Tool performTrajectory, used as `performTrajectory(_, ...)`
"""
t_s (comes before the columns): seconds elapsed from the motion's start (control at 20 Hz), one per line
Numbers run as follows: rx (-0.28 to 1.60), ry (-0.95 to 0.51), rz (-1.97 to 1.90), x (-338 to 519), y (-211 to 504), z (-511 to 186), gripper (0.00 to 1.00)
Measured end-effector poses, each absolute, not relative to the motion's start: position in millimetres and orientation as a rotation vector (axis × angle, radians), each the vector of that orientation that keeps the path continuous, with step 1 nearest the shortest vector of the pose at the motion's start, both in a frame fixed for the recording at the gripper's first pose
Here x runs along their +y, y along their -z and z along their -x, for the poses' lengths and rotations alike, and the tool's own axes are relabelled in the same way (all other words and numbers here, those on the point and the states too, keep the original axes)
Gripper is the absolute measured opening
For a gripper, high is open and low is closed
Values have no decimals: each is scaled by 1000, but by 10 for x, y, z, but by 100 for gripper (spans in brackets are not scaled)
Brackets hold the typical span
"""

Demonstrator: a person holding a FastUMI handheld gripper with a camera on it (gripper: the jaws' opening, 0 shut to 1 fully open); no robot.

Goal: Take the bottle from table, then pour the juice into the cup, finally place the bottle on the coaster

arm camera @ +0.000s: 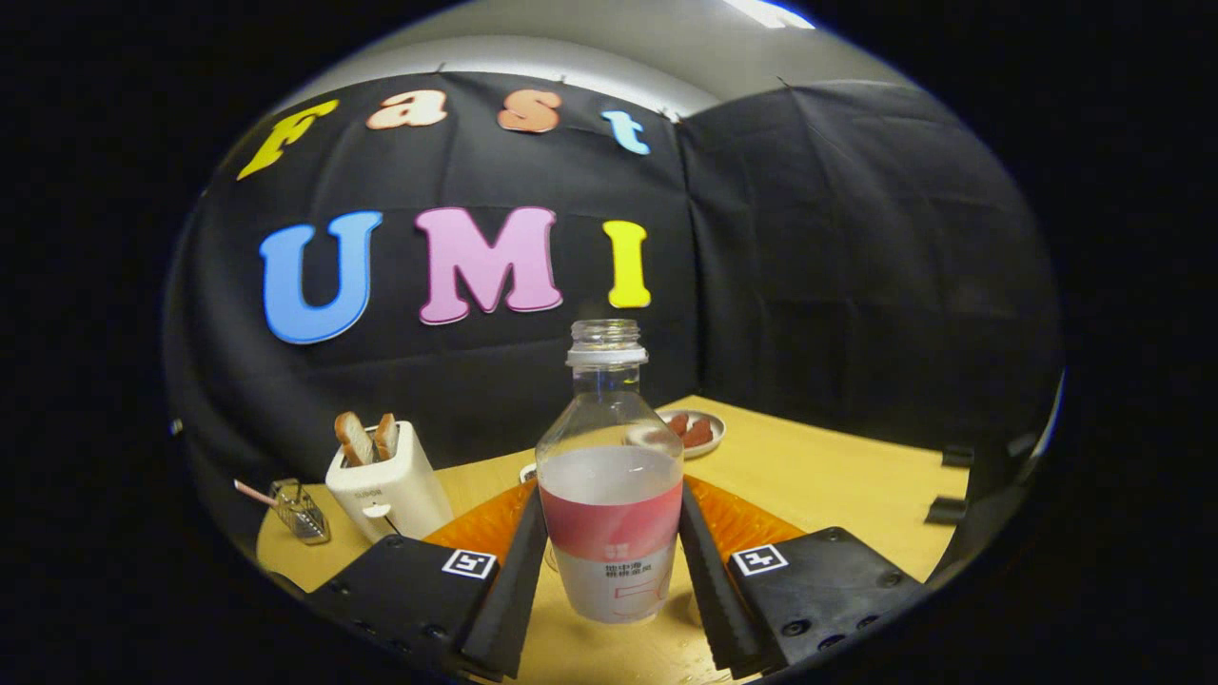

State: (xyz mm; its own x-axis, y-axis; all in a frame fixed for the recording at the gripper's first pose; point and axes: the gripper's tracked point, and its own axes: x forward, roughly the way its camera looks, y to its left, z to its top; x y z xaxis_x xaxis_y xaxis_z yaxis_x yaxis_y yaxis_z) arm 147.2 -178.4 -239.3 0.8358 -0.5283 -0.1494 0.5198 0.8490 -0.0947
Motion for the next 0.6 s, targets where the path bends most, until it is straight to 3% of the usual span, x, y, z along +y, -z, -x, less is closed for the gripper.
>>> performTrajectory(0.25,55,456,193,-1686,2356,-1912,74)
performTrajectory(0.6,99,449,165,-1817,2947,-2350,75)
